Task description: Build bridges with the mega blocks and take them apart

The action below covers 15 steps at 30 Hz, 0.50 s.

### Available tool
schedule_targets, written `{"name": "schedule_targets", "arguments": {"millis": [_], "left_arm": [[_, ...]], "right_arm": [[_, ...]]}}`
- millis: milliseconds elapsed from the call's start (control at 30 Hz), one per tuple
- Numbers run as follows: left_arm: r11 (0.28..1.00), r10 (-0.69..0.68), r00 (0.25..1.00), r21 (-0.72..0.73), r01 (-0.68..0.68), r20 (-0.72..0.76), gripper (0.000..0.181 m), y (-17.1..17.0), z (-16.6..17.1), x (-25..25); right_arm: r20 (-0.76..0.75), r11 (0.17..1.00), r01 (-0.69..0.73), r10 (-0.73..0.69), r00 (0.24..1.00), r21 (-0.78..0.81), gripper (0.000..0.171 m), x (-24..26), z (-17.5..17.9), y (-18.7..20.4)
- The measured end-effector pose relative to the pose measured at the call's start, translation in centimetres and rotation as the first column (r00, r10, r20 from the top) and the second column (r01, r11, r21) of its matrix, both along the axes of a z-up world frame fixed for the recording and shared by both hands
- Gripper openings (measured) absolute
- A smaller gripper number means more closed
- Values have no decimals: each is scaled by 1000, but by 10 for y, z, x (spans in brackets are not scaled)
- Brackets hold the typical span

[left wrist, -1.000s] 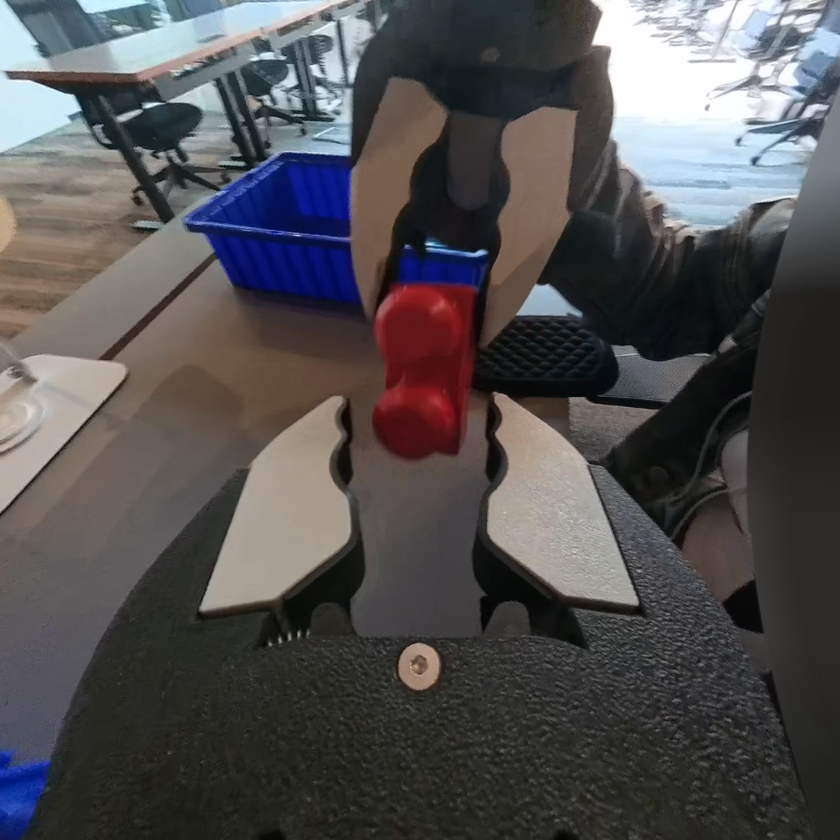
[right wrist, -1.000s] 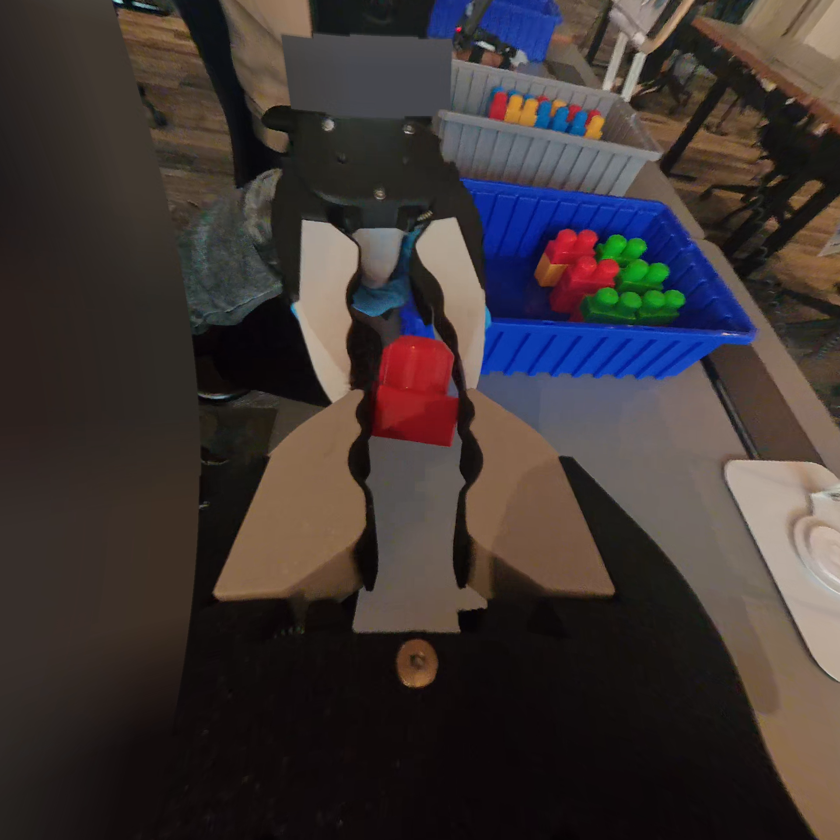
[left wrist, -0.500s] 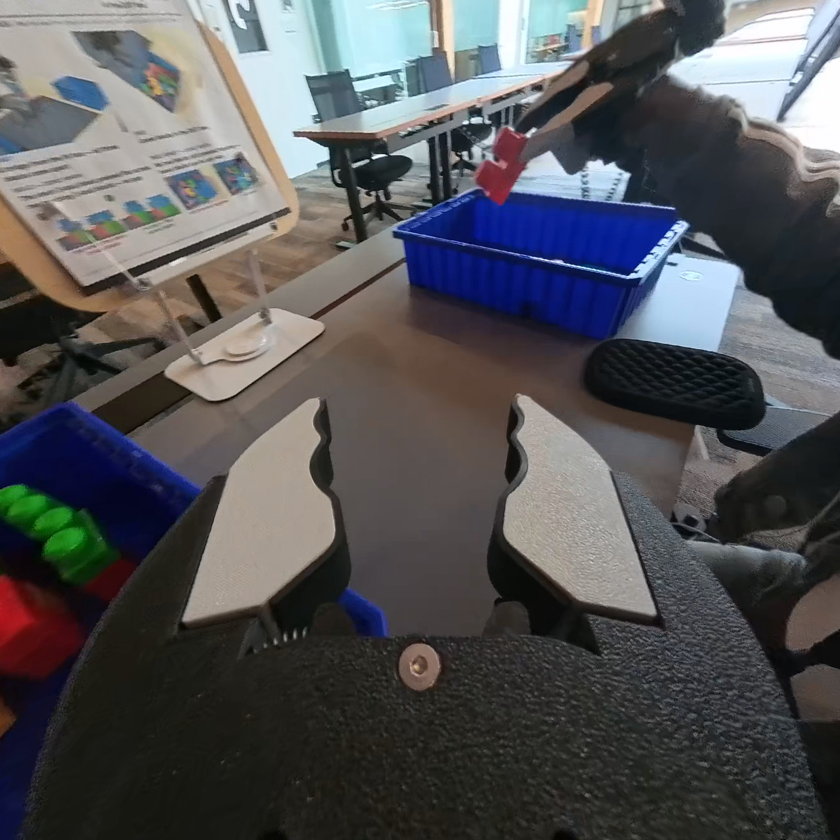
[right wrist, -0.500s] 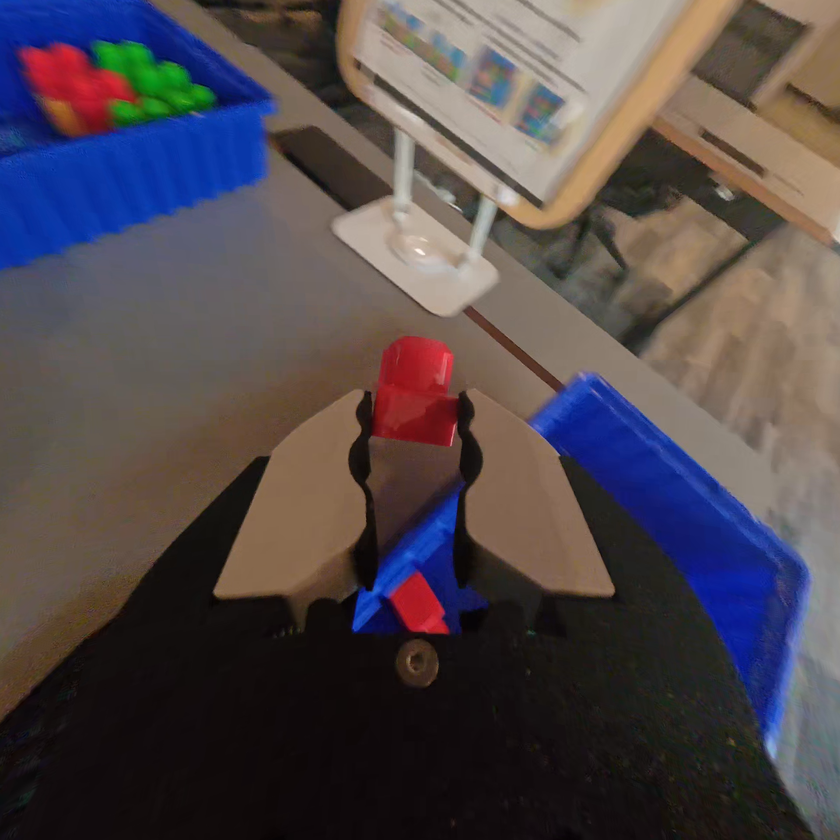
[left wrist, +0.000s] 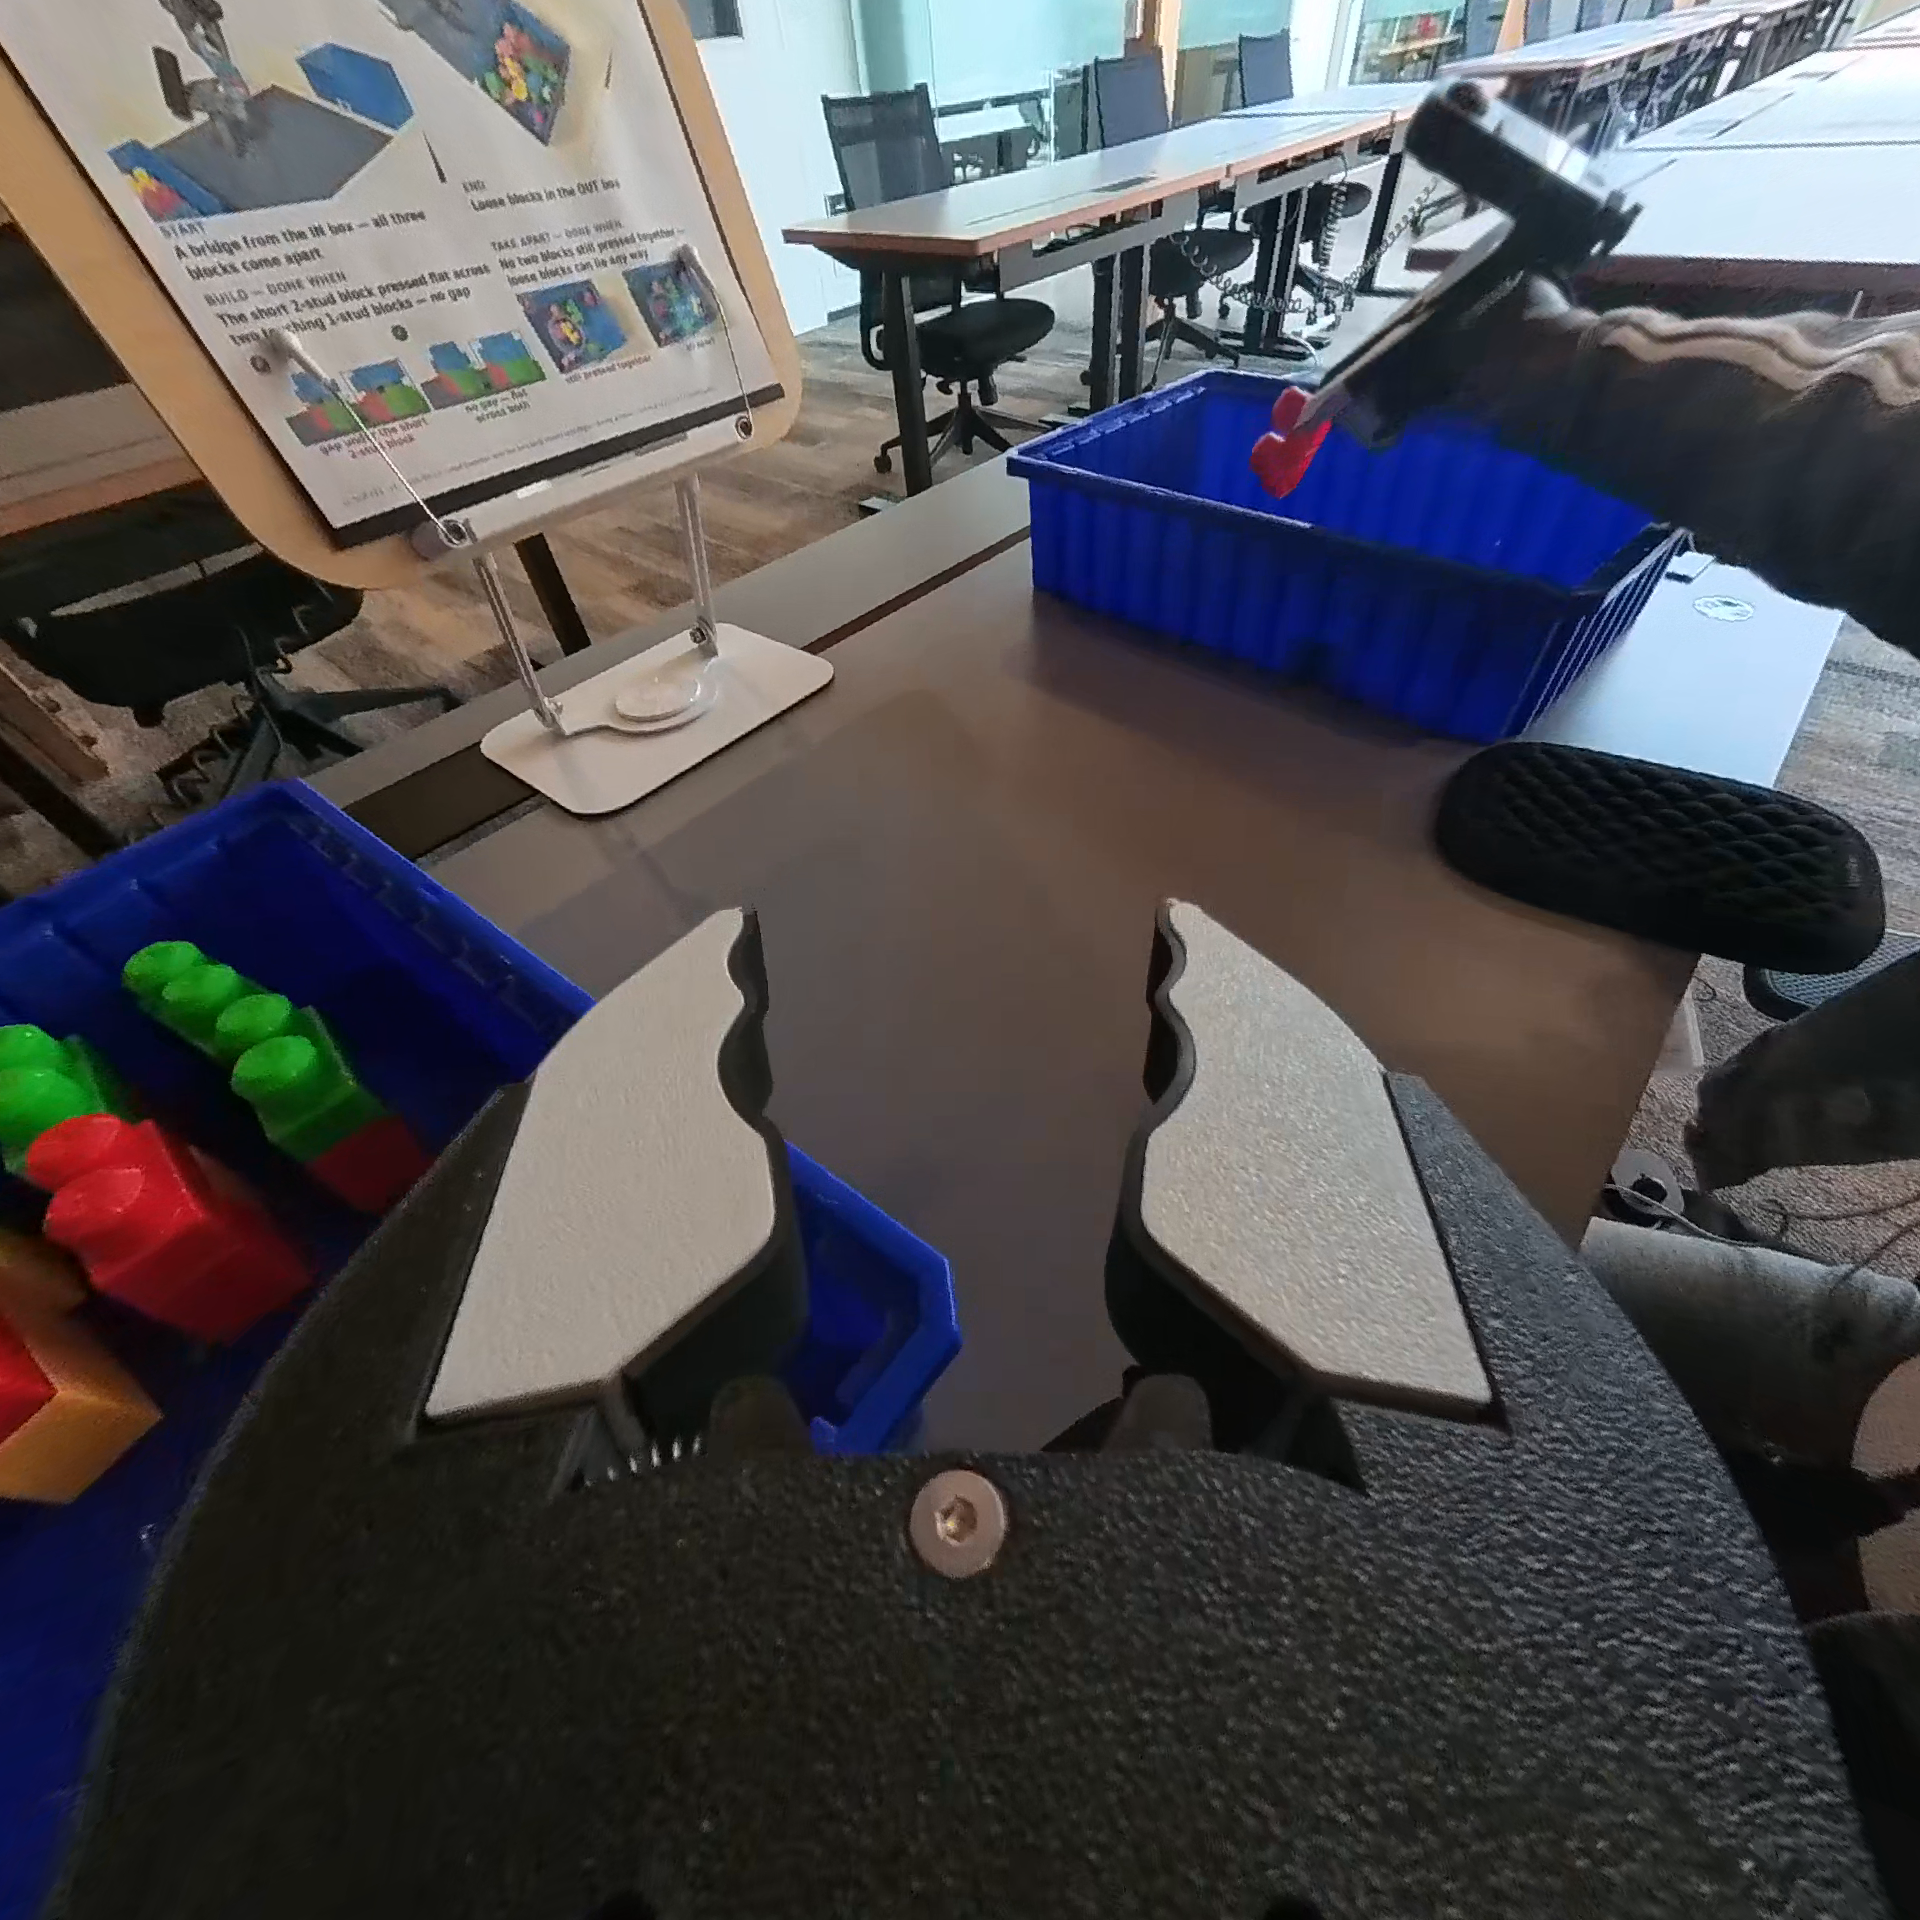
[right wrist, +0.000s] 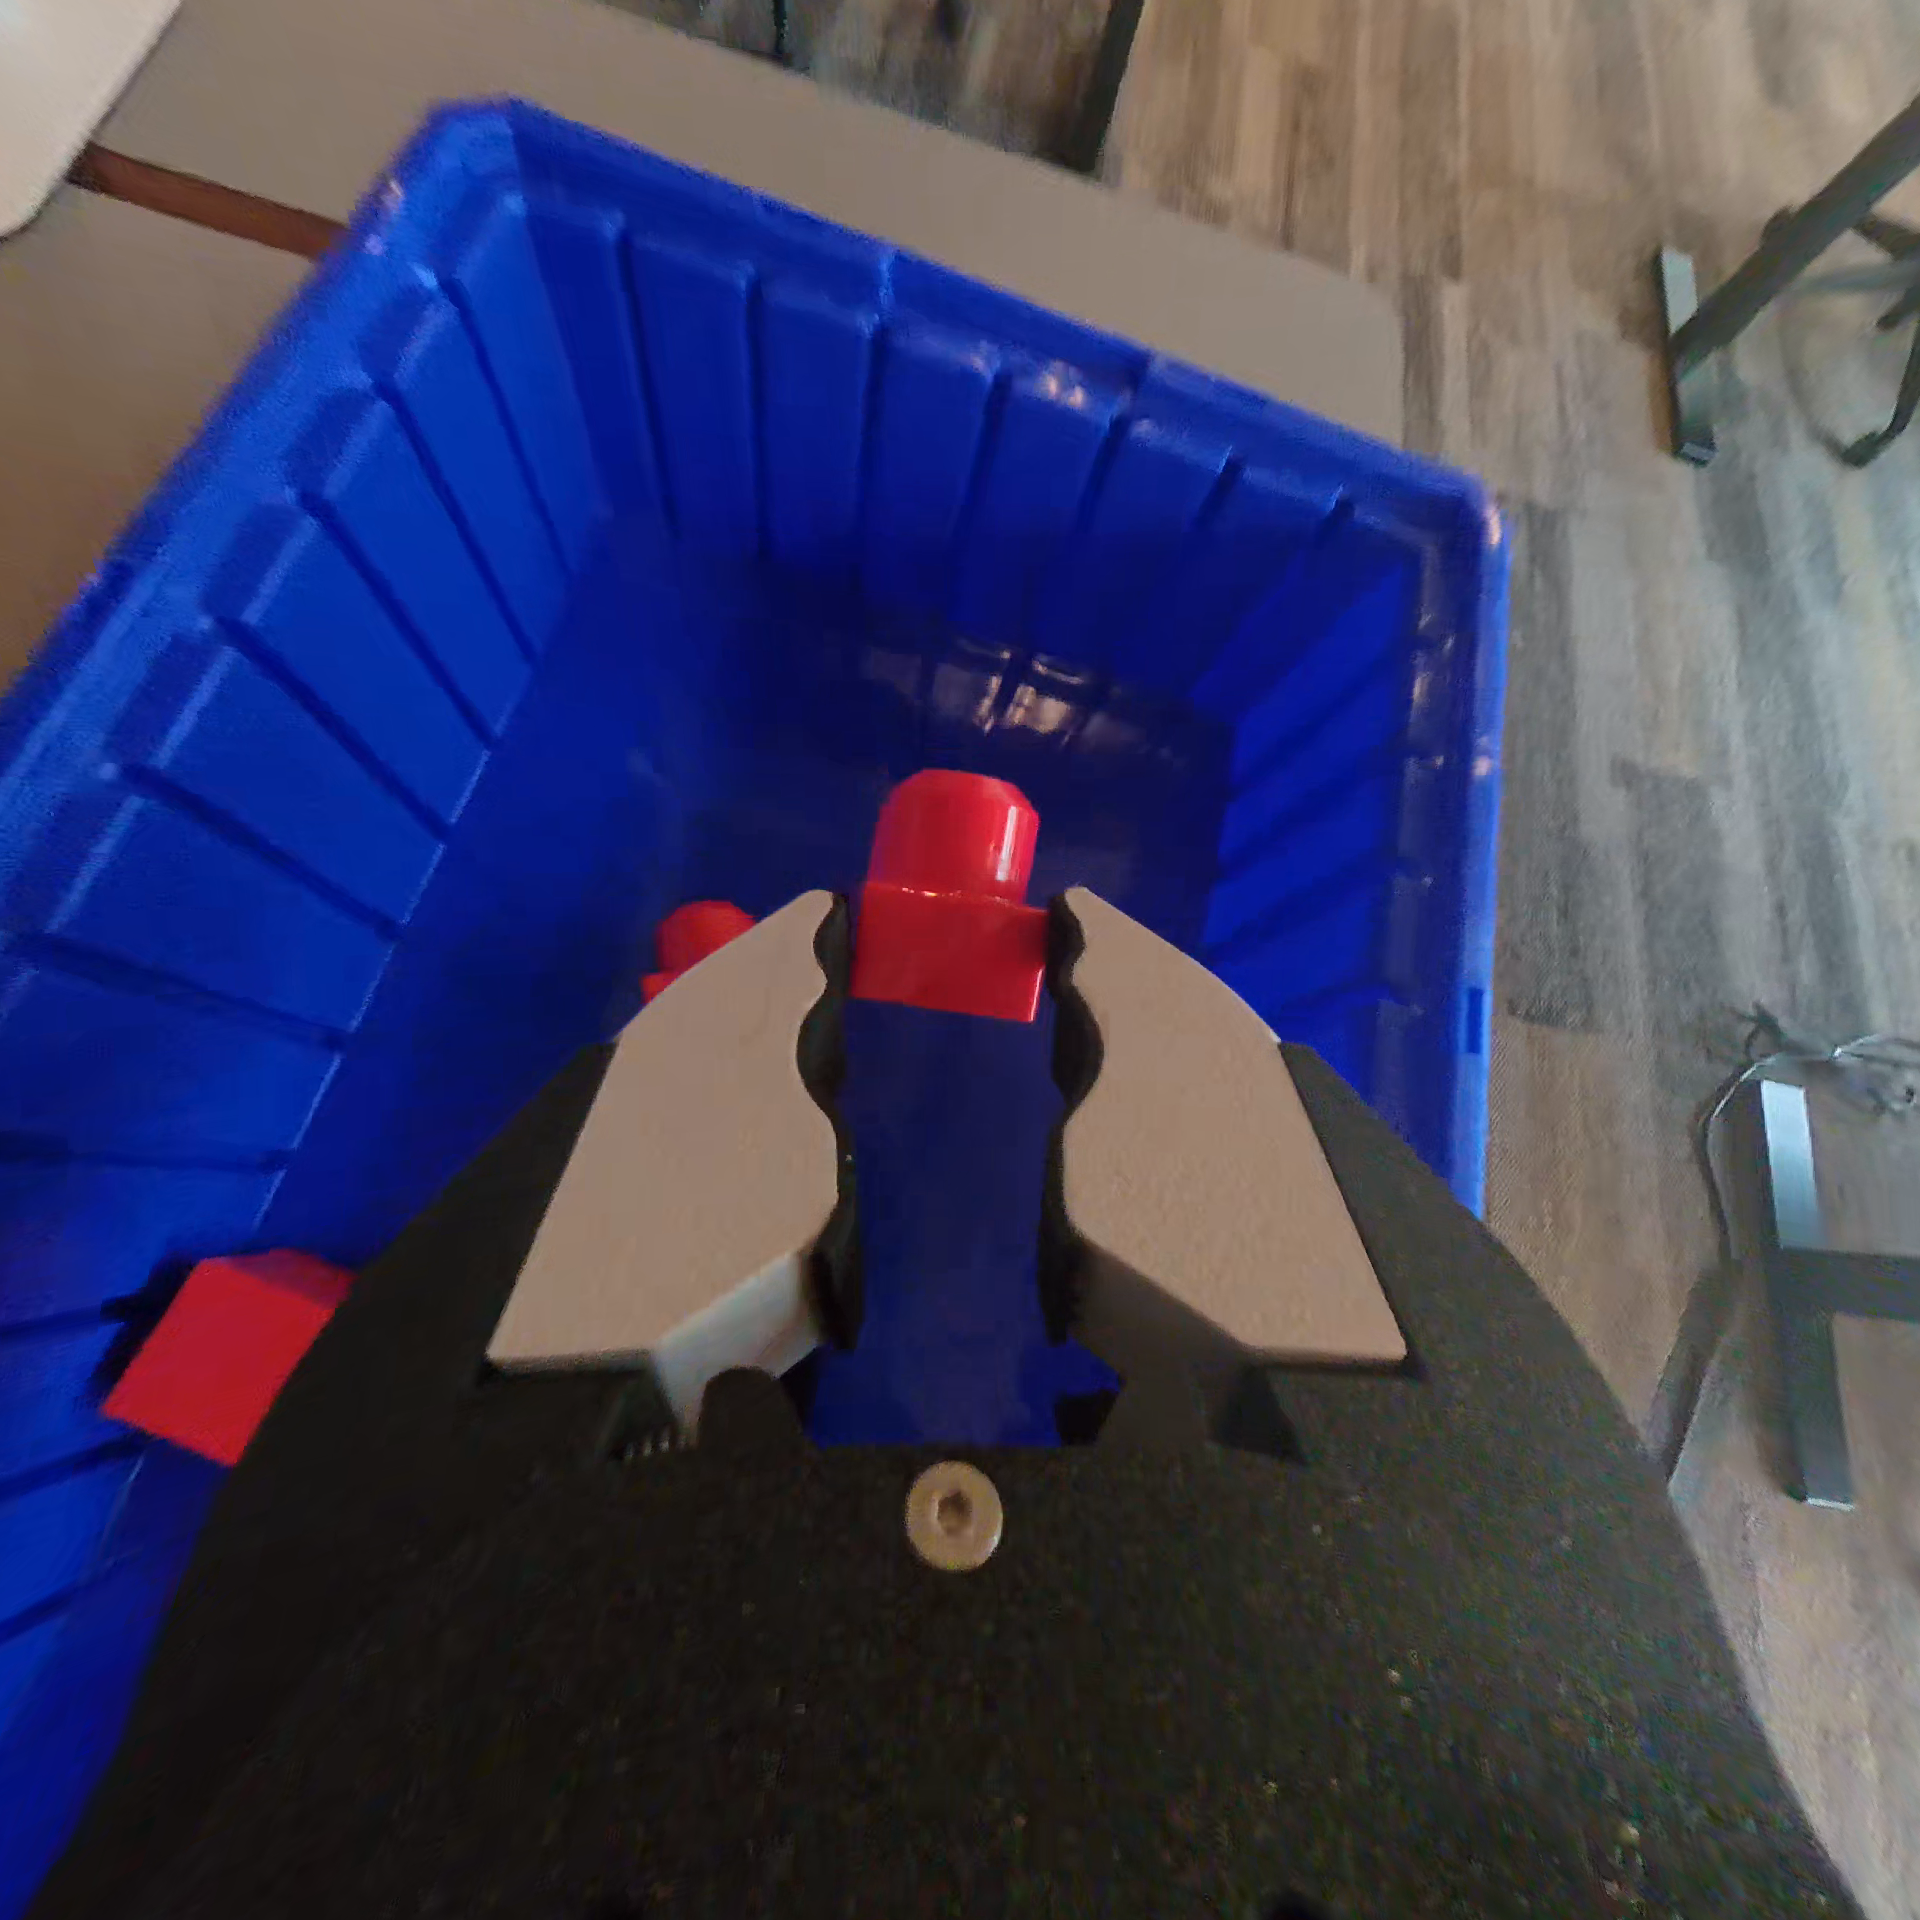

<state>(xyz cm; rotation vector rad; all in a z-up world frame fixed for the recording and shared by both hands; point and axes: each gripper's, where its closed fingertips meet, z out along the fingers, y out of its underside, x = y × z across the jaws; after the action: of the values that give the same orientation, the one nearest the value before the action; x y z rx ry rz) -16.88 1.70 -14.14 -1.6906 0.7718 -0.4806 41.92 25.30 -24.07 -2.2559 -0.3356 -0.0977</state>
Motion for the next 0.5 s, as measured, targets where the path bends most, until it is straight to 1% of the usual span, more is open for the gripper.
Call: {"name": "schedule_targets", "arguments": {"millis": [133, 333, 367, 400, 433, 500], "left_arm": [[1000, 5, 1000, 2, -5, -15, 70, 0, -1, 0], [1000, 12, 1000, -2, -12, -15, 70, 2, -2, -6], [1000, 16, 1000, -3, -16, -16, 70, 2, -3, -7], [1000, 24, 1000, -2, -24, -16, 70, 3, -3, -10], [1000, 29, 999, -2, -29, -17, 69, 3, -3, -12], [999, 39, 999, -1, -39, -17, 69, 3, -3, -18]], "right_arm": [[-21, 999, 28, -29, 999, -43, 37, 8, -23, 1], [-51, 994, 58, -63, 997, -96, 37, 17, -36, -7], [-56, 993, 61, -67, 996, -104, 40, 17, -36, -9], [-63, 991, 69, -76, 995, -113, 52, 17, -36, -10], [-71, 990, 72, -81, 994, -122, 58, 17, -35, -12], [-76, 991, 66, -75, 994, -113, 60, 16, -31, -15]]}}
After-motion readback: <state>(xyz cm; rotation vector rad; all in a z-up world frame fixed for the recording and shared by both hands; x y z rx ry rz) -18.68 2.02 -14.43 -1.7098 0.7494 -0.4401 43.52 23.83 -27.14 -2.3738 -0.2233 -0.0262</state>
